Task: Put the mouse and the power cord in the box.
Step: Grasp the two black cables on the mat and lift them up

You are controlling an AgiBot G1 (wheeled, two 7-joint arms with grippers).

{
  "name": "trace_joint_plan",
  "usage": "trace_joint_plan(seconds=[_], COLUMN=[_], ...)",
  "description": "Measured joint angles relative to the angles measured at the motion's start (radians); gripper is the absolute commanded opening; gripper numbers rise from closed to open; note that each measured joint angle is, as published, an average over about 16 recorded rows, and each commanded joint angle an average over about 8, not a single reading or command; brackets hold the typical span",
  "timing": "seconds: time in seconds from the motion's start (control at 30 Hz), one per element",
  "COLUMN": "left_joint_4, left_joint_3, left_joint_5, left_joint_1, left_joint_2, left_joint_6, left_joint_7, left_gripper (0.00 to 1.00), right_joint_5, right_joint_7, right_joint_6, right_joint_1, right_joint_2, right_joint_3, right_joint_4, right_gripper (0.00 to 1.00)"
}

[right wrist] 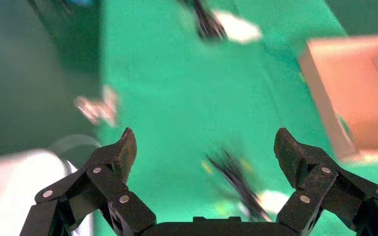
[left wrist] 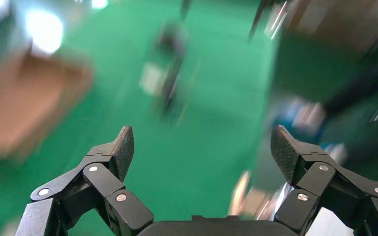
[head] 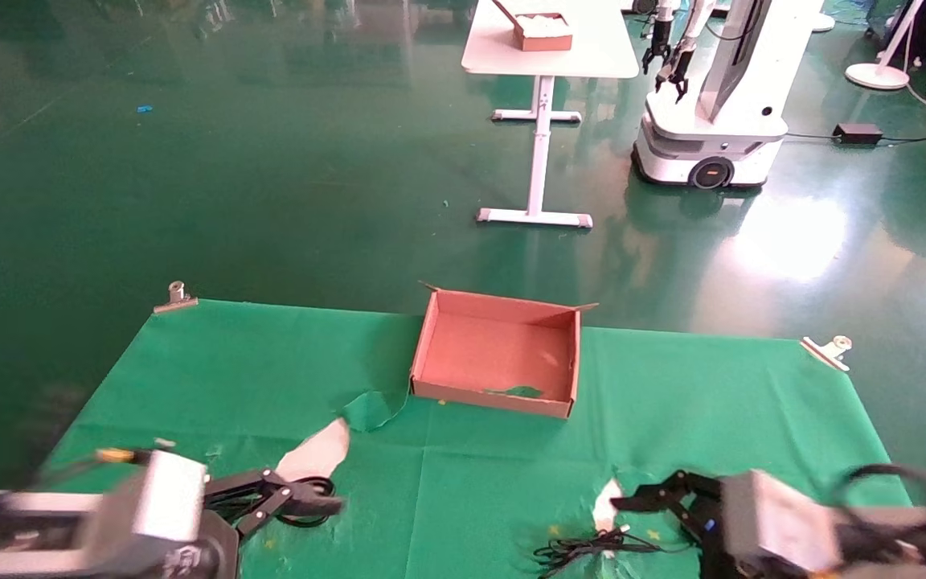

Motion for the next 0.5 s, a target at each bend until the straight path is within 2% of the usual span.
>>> trace_joint_plan(seconds=[0.13,0.23,0.5], left_joint_4=[-0.003,0.000,0.032], left_joint_3=[0.056,0.084,0.135], left_joint_5=[0.175,0.265,0.427], left_joint_1=[-0.063,-0.096,-0.120], left_joint_2=[0.029,0.051,0.100], left_joint_6=[-0.027,-0.042,-0.085], left_joint_7=[-0.043,-0.067,-0.103], left_gripper=[1.00,1.00,1.00], right_joint_5=[-0.114,-0.163,-0.196], right_joint_7=[0.021,0.034,0.048], right_joint_6=[0.032,0.045,0.051], right_joint_1=[0.030,0.048,0.057], right_joint_2=[-0.018,-0.032,-0.042], right_joint_3=[-0.037,-0.054,-0.068], right_joint_4=[0.005,0.004,0.000], right_gripper=[1.00,1.00,1.00])
